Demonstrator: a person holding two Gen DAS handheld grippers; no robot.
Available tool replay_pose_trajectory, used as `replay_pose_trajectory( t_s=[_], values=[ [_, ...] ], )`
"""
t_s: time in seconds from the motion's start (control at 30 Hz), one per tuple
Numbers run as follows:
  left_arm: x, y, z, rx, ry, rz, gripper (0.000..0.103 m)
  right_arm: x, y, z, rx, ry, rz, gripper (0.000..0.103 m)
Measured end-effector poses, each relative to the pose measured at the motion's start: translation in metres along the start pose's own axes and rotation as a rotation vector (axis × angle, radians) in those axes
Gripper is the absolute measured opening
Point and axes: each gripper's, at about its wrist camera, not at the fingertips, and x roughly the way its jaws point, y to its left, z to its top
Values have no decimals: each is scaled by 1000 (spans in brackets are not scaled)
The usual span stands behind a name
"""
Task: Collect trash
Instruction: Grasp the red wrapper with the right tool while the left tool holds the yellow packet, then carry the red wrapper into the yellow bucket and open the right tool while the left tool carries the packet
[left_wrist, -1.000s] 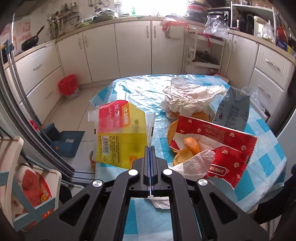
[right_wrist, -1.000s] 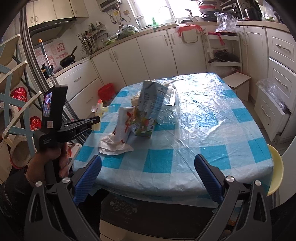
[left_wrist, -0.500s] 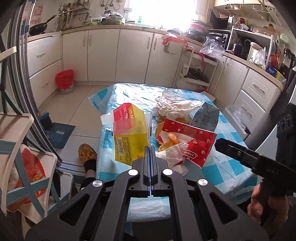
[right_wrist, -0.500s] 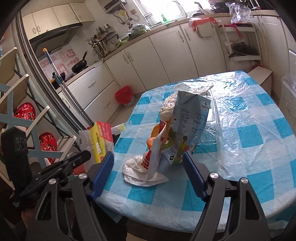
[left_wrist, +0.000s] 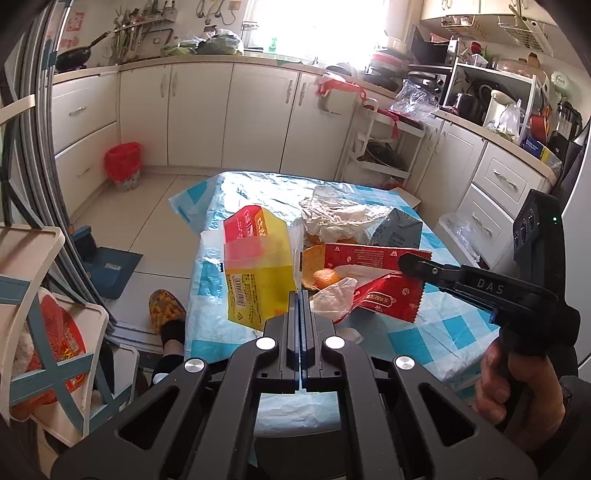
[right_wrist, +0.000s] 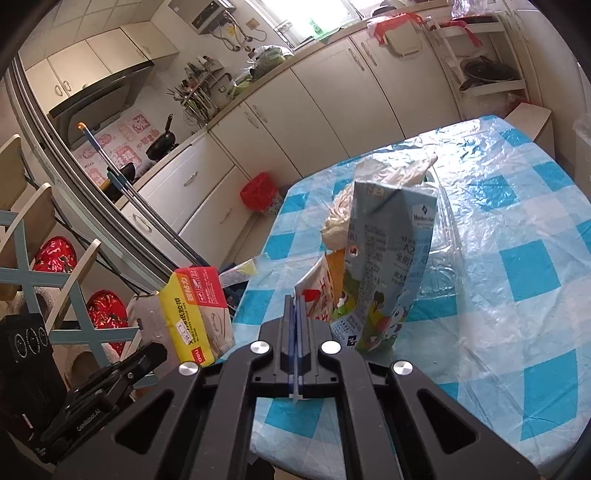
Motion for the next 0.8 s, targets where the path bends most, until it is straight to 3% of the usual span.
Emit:
replay_pose_trajectory(
  t_s=[0.53, 0.8],
  values=[
    [-31, -45, 10, 73, -60, -75, 1, -106, -16, 0, 0, -146, 20, 1],
    [-45, -99, 18, 144, -71, -201, 1, -174, -47, 0, 26, -256, -80, 1]
  ],
)
